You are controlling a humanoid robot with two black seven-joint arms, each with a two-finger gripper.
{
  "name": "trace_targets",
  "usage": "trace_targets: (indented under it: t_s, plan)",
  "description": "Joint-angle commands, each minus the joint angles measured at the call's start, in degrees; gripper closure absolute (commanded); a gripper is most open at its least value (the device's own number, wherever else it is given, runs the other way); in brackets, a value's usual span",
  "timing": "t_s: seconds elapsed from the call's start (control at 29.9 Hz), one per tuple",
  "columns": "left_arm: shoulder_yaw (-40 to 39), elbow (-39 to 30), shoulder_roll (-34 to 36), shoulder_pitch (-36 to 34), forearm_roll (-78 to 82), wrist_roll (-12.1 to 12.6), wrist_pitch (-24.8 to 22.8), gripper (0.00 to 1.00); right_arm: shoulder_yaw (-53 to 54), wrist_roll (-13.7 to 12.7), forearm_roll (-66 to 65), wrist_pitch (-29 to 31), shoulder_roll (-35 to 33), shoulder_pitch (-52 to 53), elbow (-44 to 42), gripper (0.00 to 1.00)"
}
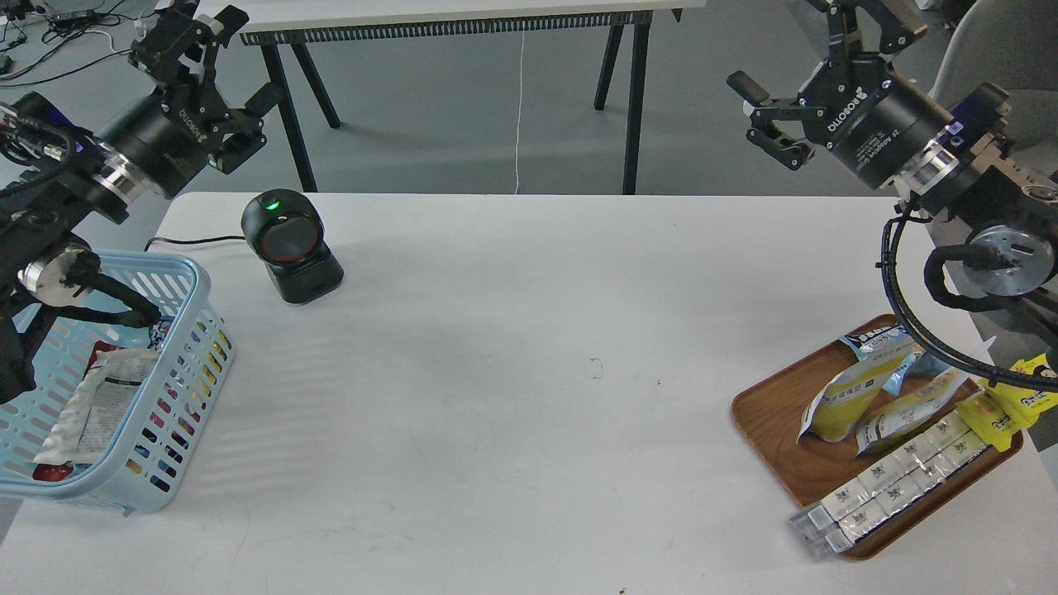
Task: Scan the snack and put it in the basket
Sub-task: 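Move the right gripper from its raised pose toward the wooden tray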
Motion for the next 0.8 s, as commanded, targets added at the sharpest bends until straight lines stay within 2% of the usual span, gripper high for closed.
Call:
trace_targets:
  t_s: [0.0,0.23,0.43,0.77]
  plan:
    - [-0.09,-0.01,-0.38,0.09,-0.03,0.0,0.0,0.0,-0.05,0.0,0.0,0.01,0.03,-0.07,0.11,0.0]
    - [0.09,-0.1,-0.73,-0.35,0.06,0.0,0.0,0.0,-0.14,0.0,-2.53,0.15,-1.02,0.63,0.2,0.0]
    - [0.0,0.42,-0.55,-2.1,0.06,0.0,0.0,0.0,-0.84,0.0,-14.48,0.15,-6.02,4.93,0.55,0.0]
    - [0.52,0.69,-0.73,-4.57,0.15,0.0,0.0,0.0,-11.74,0.0,-32.22,0.15,-14.89,14.69,5.38,0.0]
